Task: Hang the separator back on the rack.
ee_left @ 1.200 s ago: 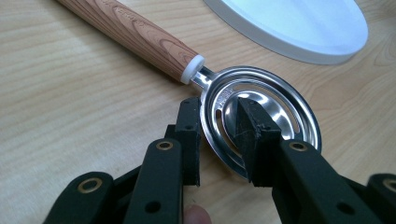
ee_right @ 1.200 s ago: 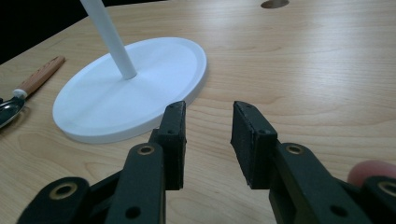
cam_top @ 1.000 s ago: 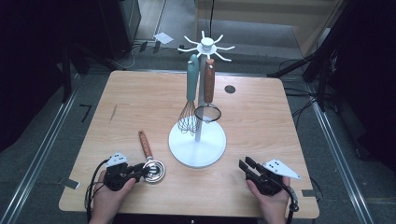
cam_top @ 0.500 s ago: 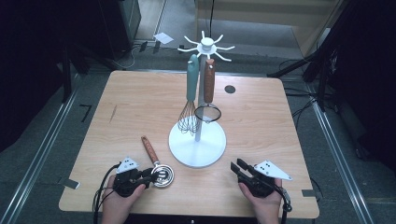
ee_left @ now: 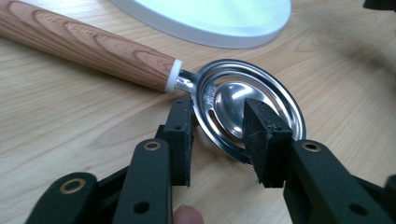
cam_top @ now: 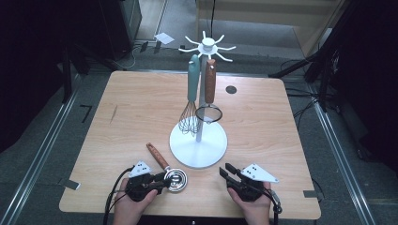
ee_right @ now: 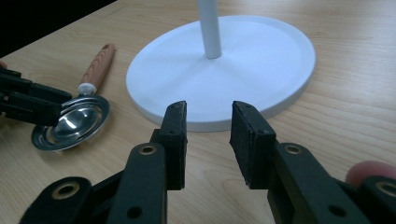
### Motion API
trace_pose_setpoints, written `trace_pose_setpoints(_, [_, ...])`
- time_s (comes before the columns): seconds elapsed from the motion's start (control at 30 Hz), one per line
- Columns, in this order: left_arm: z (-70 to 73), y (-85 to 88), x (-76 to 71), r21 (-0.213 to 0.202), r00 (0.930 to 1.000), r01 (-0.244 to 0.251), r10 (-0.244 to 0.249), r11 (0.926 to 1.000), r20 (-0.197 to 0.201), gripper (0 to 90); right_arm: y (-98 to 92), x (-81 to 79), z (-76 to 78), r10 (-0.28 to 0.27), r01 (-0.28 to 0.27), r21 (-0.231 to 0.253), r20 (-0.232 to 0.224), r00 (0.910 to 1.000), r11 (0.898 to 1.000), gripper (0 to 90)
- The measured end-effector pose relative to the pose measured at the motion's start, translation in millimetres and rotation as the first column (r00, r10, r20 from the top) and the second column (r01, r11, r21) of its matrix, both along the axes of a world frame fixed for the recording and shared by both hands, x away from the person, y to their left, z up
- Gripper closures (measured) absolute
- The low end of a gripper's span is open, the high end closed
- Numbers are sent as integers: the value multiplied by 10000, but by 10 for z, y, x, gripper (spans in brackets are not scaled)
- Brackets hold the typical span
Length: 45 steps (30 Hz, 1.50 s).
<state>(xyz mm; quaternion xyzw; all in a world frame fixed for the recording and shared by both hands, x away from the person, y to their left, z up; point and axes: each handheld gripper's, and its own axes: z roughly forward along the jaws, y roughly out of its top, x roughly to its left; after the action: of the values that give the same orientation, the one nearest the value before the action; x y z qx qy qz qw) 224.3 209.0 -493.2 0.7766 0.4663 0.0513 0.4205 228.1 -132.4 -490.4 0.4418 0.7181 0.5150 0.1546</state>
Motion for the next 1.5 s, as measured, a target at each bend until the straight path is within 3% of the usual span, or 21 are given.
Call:
trace_pose_setpoints(0.2, [-15,-184,-35,-72,9991,422,-422,9991,27,622,78,-30,26,161,-160,-73,127,9998,9998,703])
trace_pose_setpoints(0.33, [-11,-296,-66,-347,9957,919,-915,9952,138,604,190,-65,15,415,-411,-196,217,9989,9990,841])
trace_pose_setpoints(0.47, [8,-329,-89,-511,9897,1408,-1393,9887,313,608,296,-93,11,788,-785,-181,170,9967,9967,890])
trace_pose_setpoints(0.7, [-10,-348,-81,-736,9857,1684,-1680,9830,115,627,592,-84,-33,1572,-1572,19,-307,9871,9876,900])
trace_pose_setpoints(0.8, [-5,-366,-97,-559,9828,1842,-1829,9813,265,625,699,-90,-54,1859,-1867,-103,-540,9811,9824,900])
trace_pose_setpoints(0.9, [37,-315,-94,-661,9840,1732,-1698,9827,538,640,775,-103,-92,2079,-2126,-525,-831,9746,9757,900])
trace_pose_setpoints(0.93, [68,-242,-75,-720,9869,1502,-1452,9860,706,659,793,-104,-118,2038,-2121,-824,-985,9741,9738,900])
trace_pose_setpoints(0.97, [68,-242,-75,-720,9869,1502,-1452,9860,706,669,793,-104,-118,2038,-2121,-824,-985,9741,9738,900])
trace_pose_setpoints(1.1, [112,-52,-9,-610,9924,739,-673,9954,1031,717,761,-88,-127,1909,-2028,-847,-1303,9729,9755,900])
trace_pose_setpoints(1.2, [118,68,45,-533,9935,214,-153,9984,1127,772,734,-79,-135,1956,-2089,-818,-1463,9697,9745,900])
trace_pose_setpoints(1.27, [115,159,89,-487,9937,-183,235,9986,1098,810,704,-82,-138,1964,-2106,-831,-1527,9686,9740,900])
trace_pose_setpoints(1.5, [121,325,162,-513,9898,-862,914,9950,1096,847,564,-134,-163,2020,-2140,-712,-1461,9684,9742,900])
